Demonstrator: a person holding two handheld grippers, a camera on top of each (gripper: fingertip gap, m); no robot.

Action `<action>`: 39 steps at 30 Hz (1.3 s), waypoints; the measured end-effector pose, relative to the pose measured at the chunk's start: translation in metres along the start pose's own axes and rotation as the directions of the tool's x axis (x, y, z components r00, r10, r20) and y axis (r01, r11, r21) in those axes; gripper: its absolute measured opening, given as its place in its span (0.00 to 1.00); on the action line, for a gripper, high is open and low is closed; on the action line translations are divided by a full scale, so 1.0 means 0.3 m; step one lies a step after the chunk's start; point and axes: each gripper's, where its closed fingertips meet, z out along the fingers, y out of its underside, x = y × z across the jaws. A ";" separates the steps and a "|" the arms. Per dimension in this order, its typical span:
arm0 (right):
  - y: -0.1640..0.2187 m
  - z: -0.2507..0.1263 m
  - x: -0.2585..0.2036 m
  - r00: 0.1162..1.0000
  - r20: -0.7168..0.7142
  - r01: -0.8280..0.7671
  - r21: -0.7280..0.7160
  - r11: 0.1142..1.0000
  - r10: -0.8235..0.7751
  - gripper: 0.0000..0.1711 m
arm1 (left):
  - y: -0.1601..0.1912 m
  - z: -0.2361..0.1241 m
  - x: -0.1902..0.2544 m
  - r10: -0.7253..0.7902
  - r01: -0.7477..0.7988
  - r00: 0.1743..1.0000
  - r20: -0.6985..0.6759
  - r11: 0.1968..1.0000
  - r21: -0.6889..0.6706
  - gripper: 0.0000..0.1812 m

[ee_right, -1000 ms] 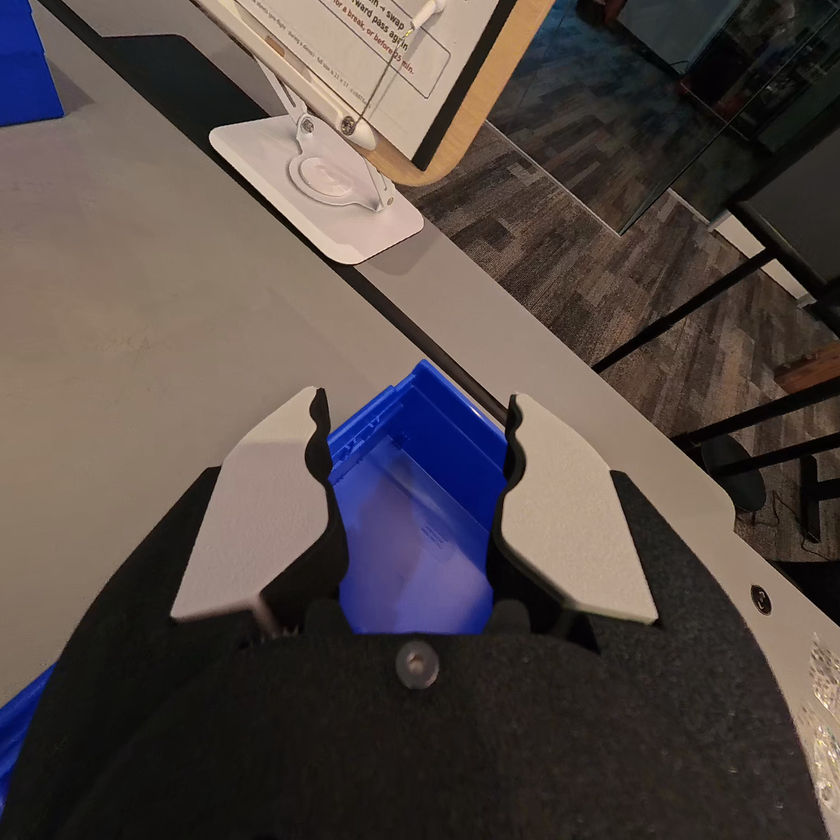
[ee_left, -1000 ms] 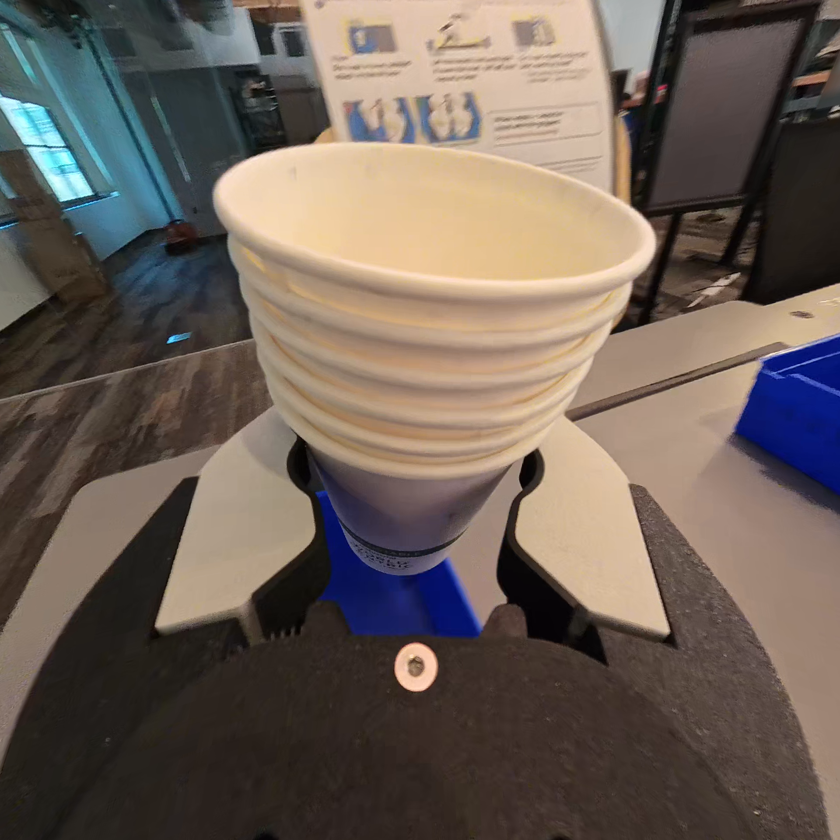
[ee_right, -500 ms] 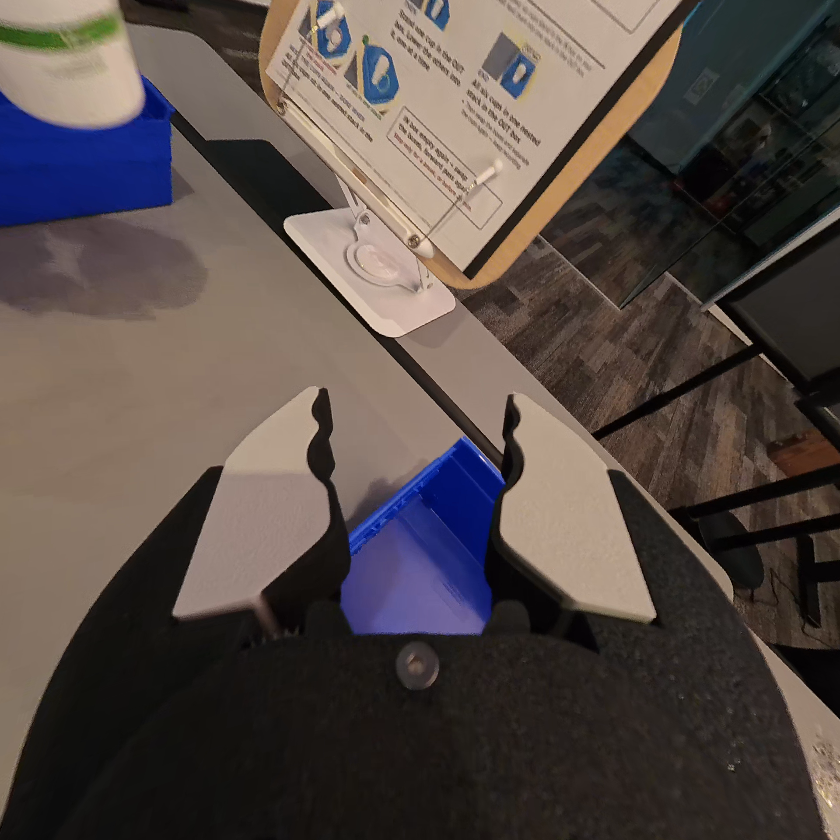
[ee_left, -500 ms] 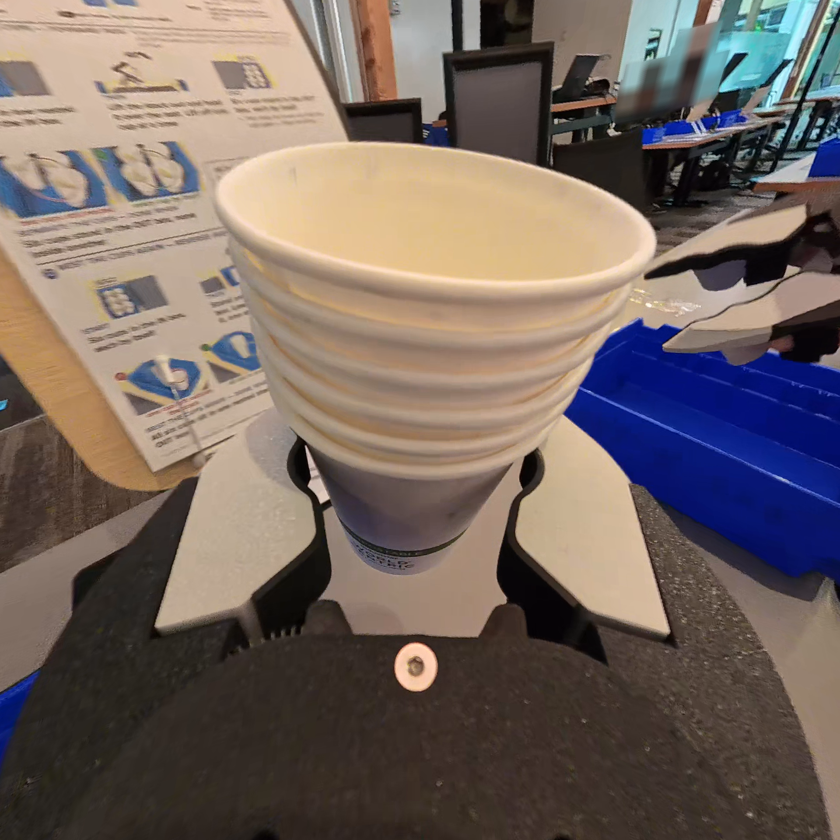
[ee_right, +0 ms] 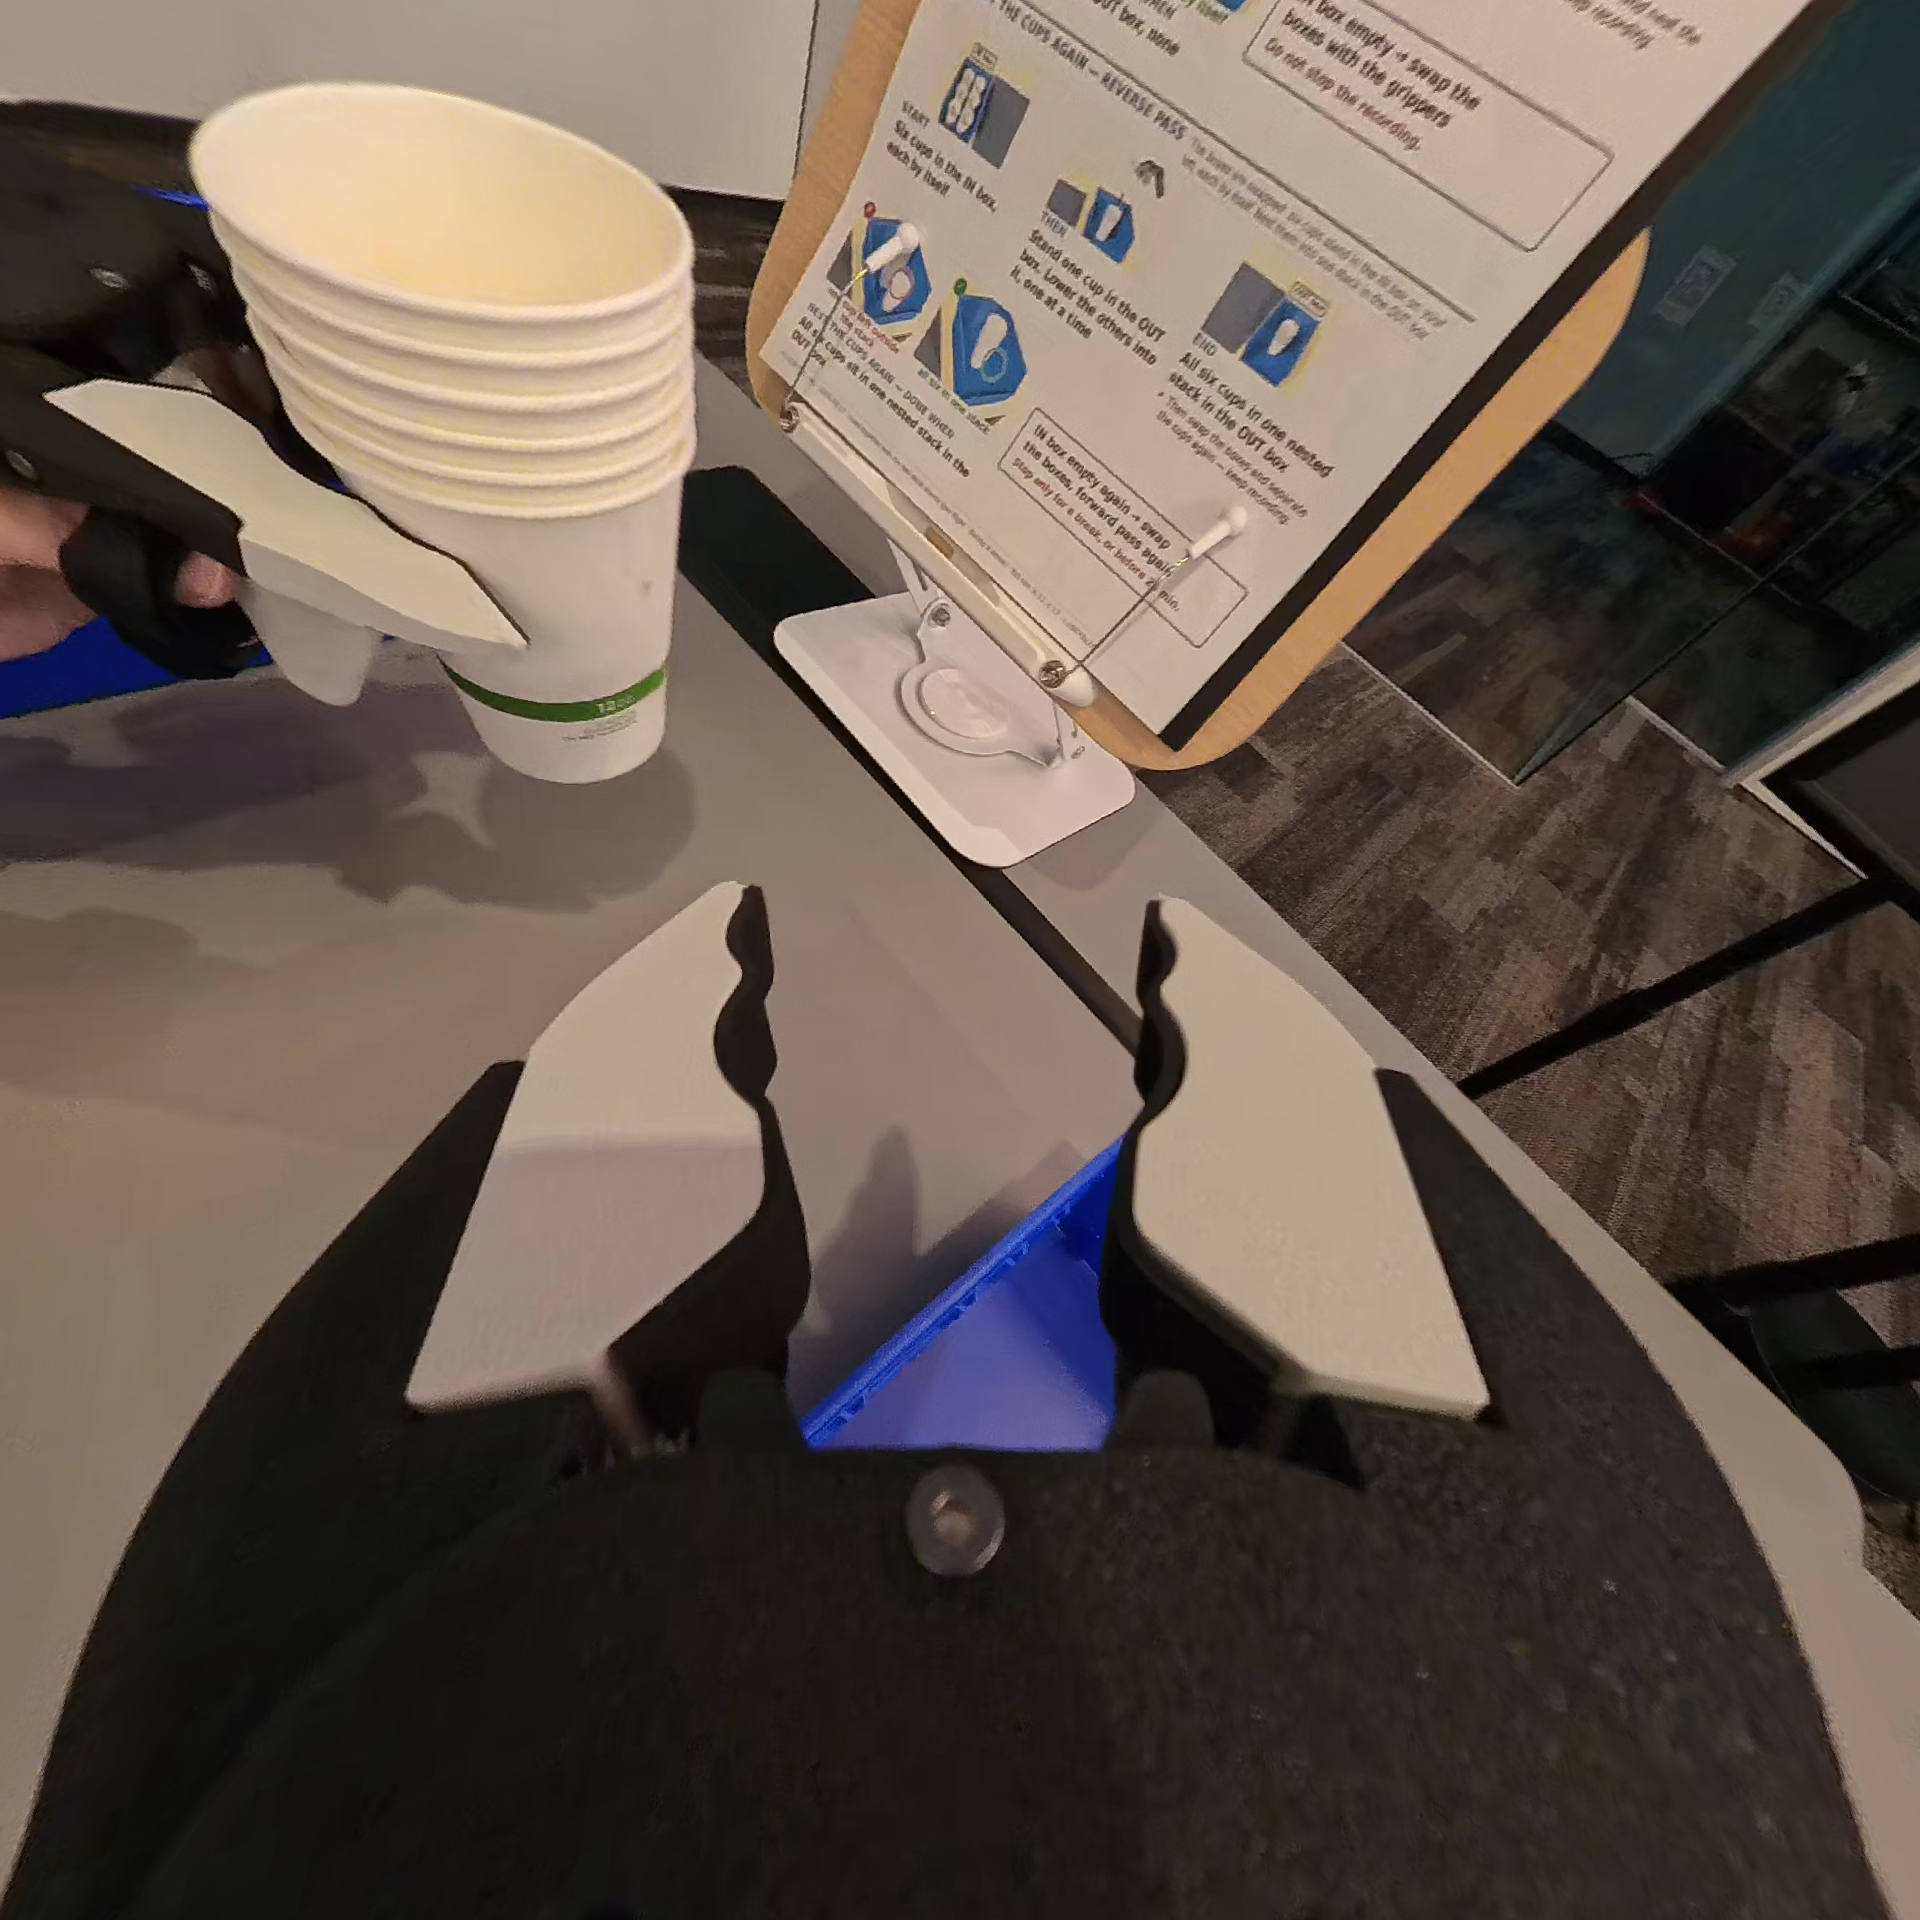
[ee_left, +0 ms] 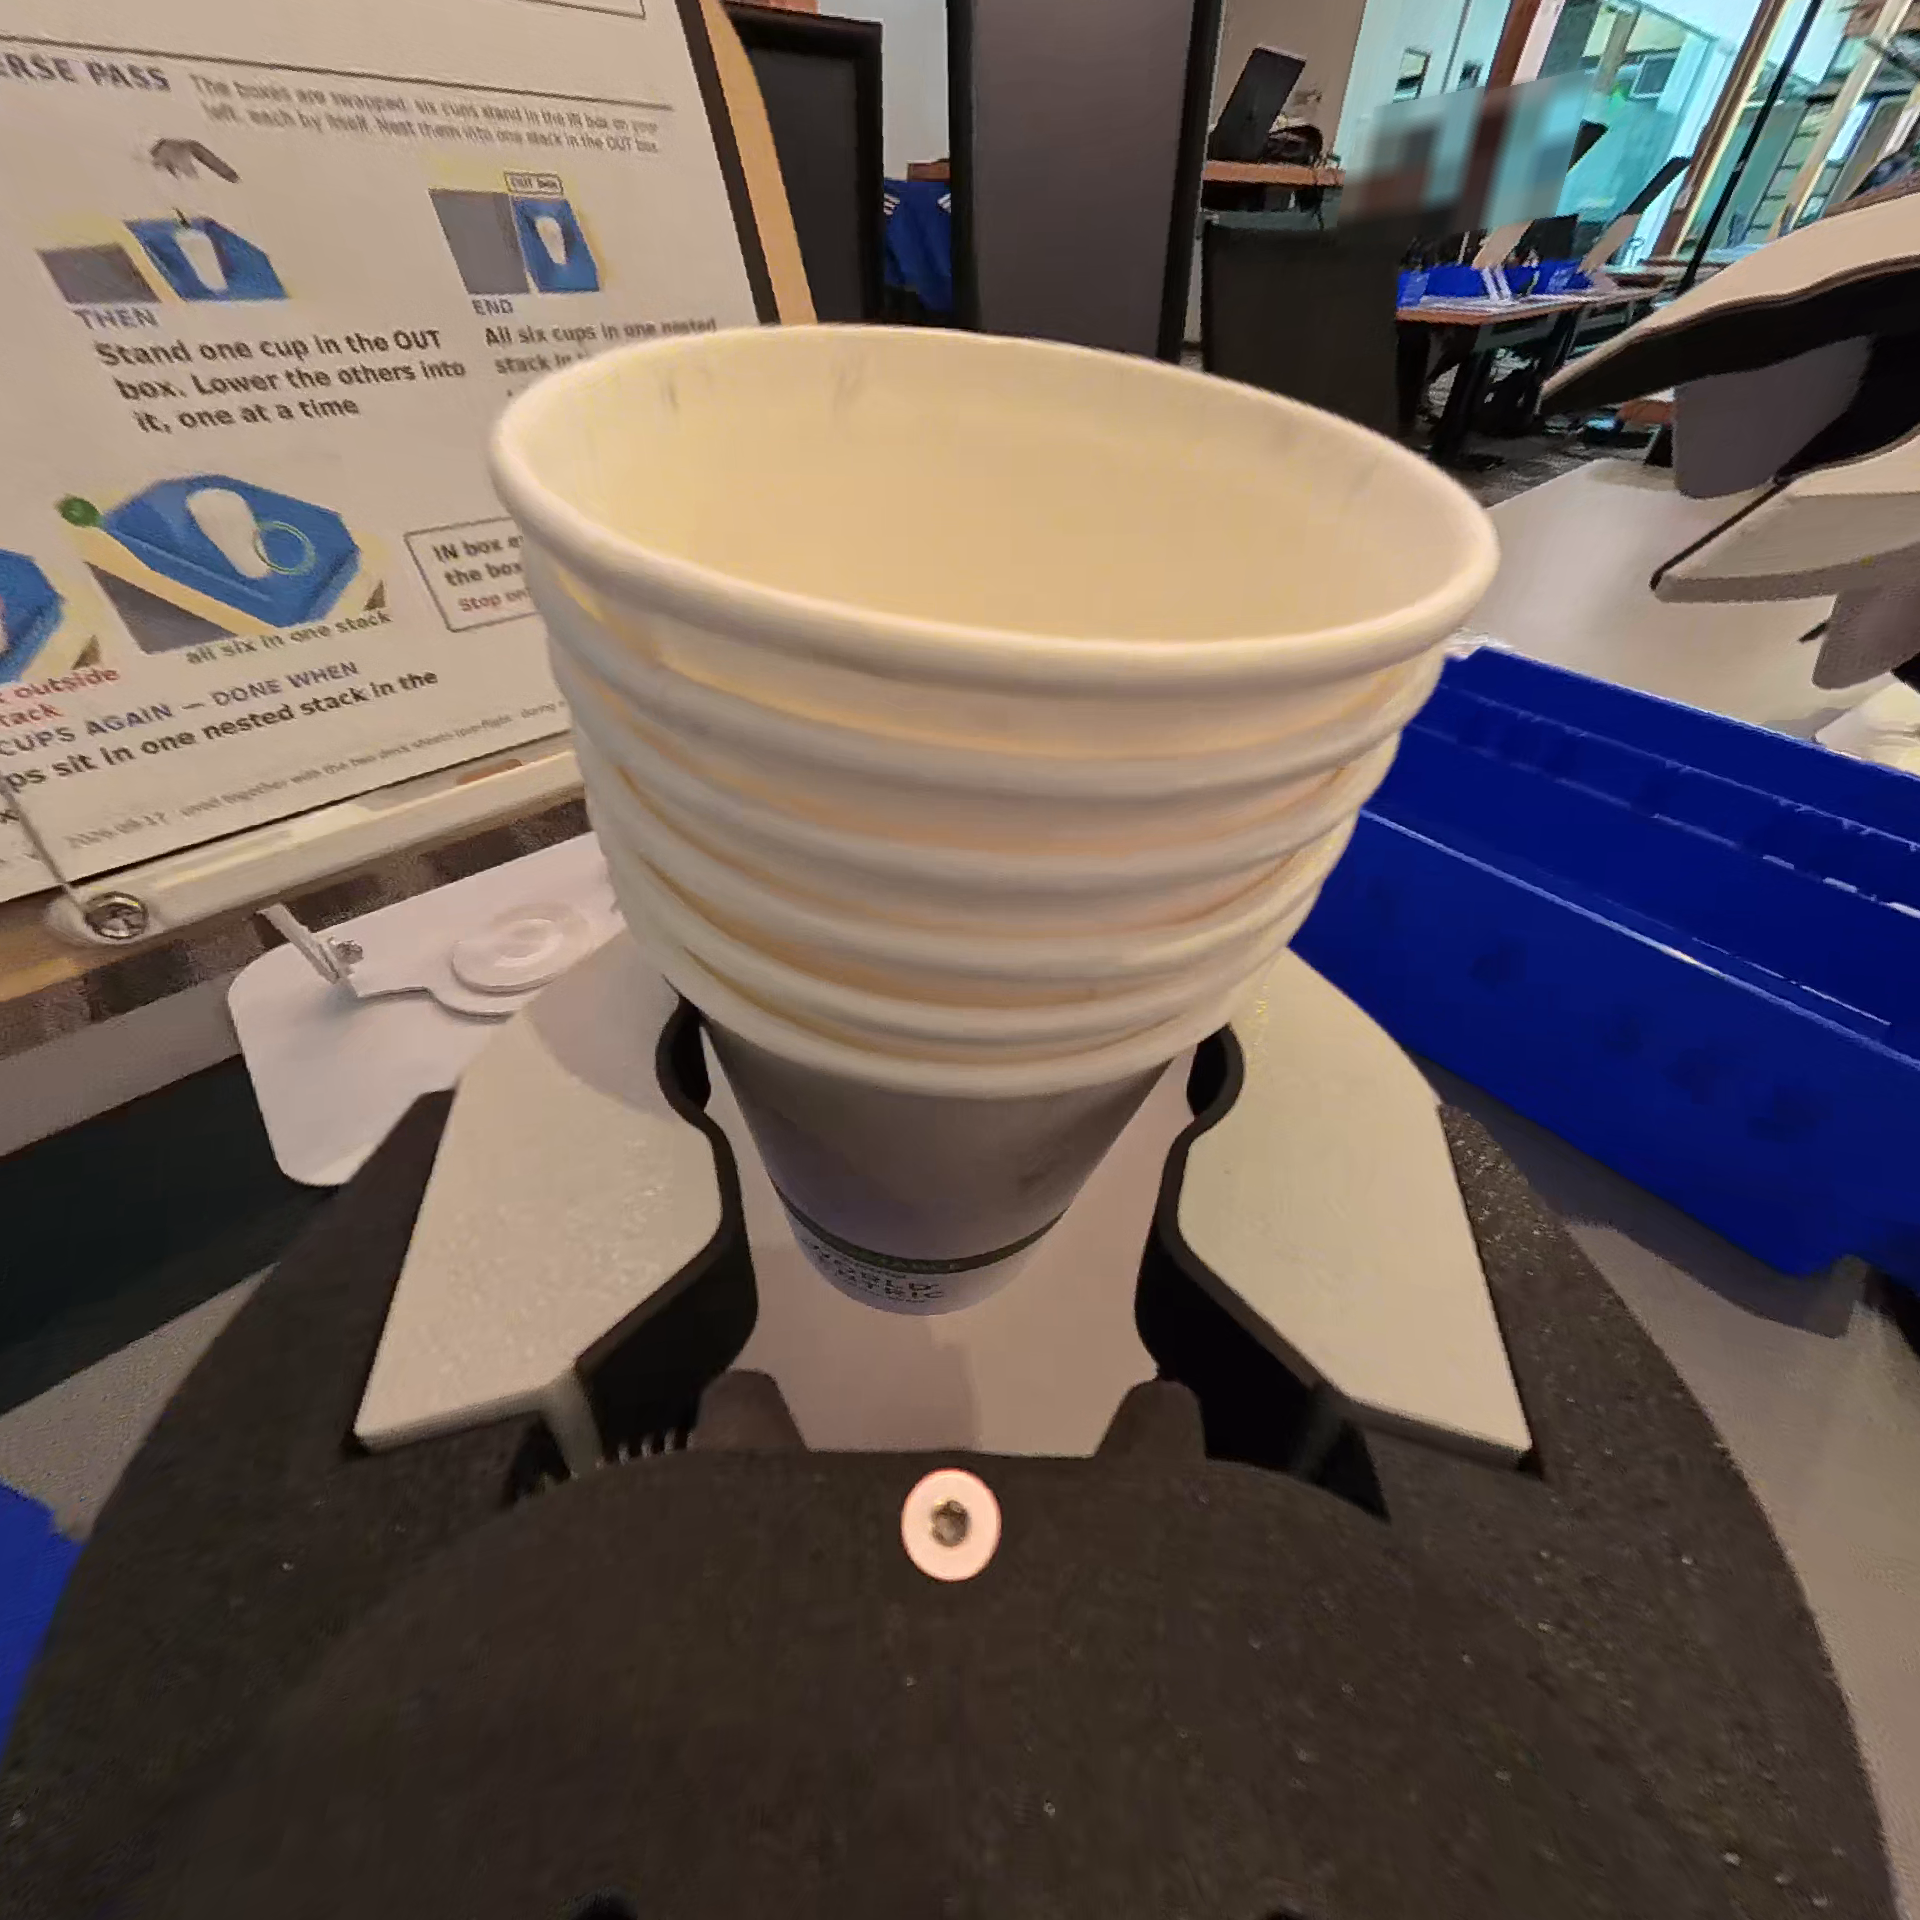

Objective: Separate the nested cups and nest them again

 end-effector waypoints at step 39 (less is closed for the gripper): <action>-0.230 0.285 -0.450 0.658 0.734 0.603 -0.381 0.701 -0.167 0.09 | 0.124 0.071 -0.015 0.023 -0.016 0.994 0.105 0.998 -0.067 0.51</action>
